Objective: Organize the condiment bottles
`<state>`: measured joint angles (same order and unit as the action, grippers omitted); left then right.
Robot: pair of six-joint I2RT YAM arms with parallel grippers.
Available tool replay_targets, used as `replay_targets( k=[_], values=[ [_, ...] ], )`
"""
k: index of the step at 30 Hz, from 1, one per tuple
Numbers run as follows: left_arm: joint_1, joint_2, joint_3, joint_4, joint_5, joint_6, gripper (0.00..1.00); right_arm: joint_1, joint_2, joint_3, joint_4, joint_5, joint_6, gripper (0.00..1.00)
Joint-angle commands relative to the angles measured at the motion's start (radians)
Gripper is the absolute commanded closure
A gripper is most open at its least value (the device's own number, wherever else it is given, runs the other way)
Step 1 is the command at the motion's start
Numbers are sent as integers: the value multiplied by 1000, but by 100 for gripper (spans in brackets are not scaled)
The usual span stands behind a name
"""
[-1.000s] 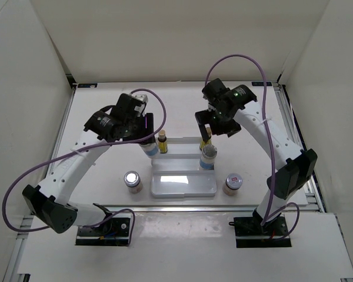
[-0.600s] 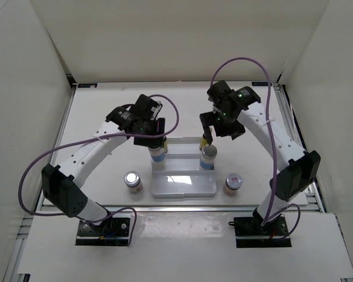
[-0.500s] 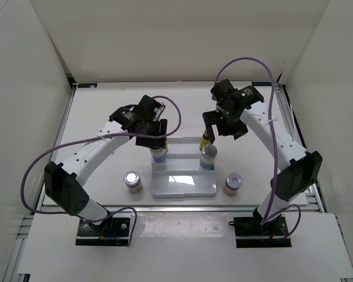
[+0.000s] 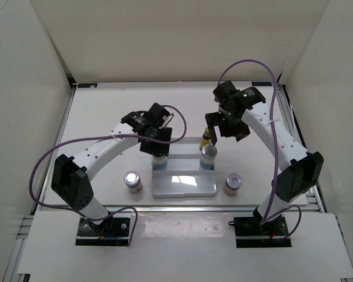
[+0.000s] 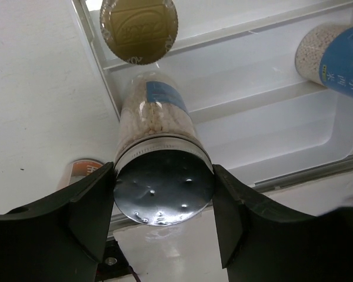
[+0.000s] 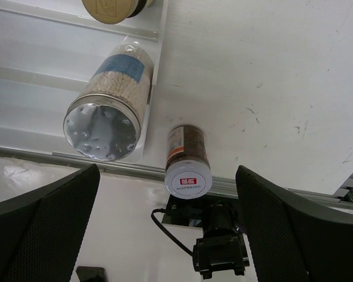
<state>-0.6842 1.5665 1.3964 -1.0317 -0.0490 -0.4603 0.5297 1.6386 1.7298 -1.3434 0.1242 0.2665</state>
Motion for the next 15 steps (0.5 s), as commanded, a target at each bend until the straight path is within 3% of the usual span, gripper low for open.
replay_targets(
  k=[1, 2, 7, 15],
  values=[
    [-5, -13, 6, 22, -23, -14, 56, -11, -39, -10, -117, -6, 14, 0],
    [-5, -13, 6, 22, -23, -14, 40, -11, -39, -19, -129, -6, 14, 0],
    [-5, -13, 26, 22, -43, -23, 1, -42, -82, -68, -157, -61, 23, 0],
    [-5, -97, 128, 22, -83, -14, 1, -60, -117, -171, -186, -164, 45, 0]
  ],
)
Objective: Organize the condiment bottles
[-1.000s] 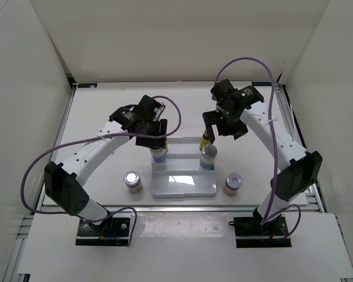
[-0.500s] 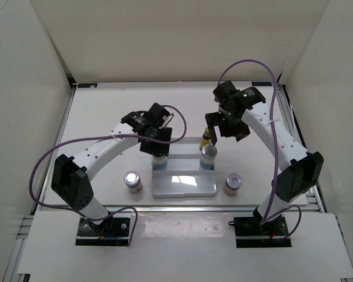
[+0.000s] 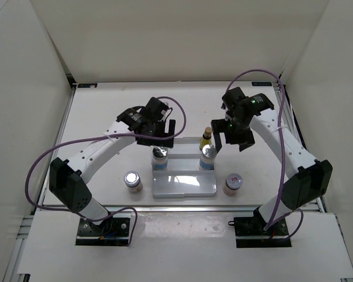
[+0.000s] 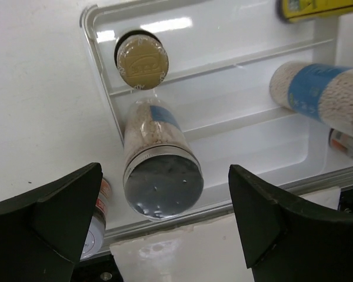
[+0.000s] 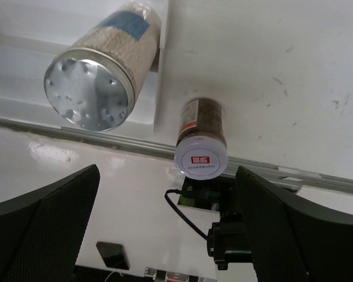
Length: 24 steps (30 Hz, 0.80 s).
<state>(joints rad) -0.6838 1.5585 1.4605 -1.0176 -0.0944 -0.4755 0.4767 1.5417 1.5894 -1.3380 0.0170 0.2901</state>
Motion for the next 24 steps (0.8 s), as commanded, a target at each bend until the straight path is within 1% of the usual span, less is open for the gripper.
replay_targets(
  k=[1, 8, 14, 20, 24],
  values=[
    [-5, -98, 73, 8, -51, 2, 1, -16, -20, -42, -191, -67, 21, 0],
    [-5, -193, 74, 8, -142, 11, 1, -26, -60, -137, -167, -91, 63, 0],
    [42, -285, 15, 8, -160, 11, 1, -50, -81, -203, -167, -66, 123, 0],
    [52, -376, -57, -3, -208, 11, 1, -59, -140, -331, -136, -91, 181, 0],
    [61, -426, -90, -12, -217, -11, 1, -81, -149, -431, -75, -100, 215, 0]
  ],
)
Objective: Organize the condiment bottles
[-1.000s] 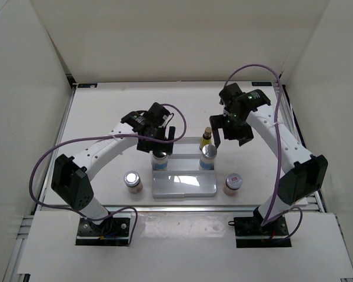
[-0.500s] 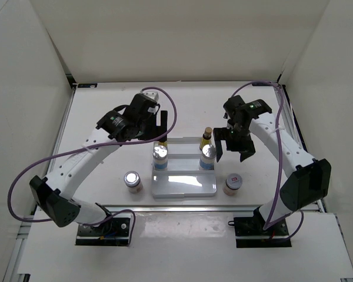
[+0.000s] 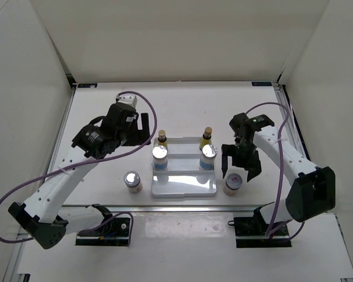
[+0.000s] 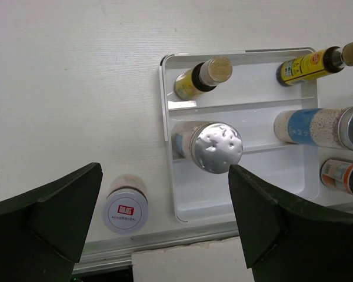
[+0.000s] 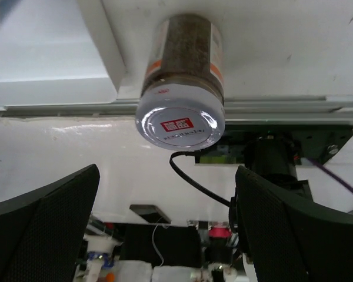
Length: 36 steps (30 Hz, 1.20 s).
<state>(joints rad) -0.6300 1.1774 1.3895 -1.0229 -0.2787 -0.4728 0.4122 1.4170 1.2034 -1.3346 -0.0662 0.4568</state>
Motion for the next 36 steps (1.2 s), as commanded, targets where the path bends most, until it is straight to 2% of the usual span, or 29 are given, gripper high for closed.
replay_targets(
  k=[1, 11, 16, 19, 20, 23, 26, 30, 36],
  values=[
    [7, -54, -32, -6, -33, -13, 1, -27, -24, -62, -66, -39, 57, 0],
    [16, -122, -50, -46, -74, -13, 1, -128, 51, -194, 70, -128, 2, 0],
    [16, -145, -70, -46, -83, -13, 1, -128, 126, -205, 101, -149, -33, 3],
    [16, -173, -89, -55, -83, -39, 1, -138, 149, -194, 121, -149, -43, 18],
    [16, -183, -89, -66, -83, -58, 1, -138, 149, -194, 121, -149, -43, 33],
    [16, -238, -130, -75, -83, -107, 1, -138, 116, -169, 95, -129, -23, 57],
    [16, -291, -165, -75, -83, -139, 1, -138, 53, -148, 83, -129, 17, 61],
    [16, -300, -165, -75, -83, -89, 1, -138, -47, -111, 71, -129, 91, 74],
    [16, -277, -207, -66, -103, -66, 1, -26, -266, -99, 136, -80, 186, 84]
  ],
)
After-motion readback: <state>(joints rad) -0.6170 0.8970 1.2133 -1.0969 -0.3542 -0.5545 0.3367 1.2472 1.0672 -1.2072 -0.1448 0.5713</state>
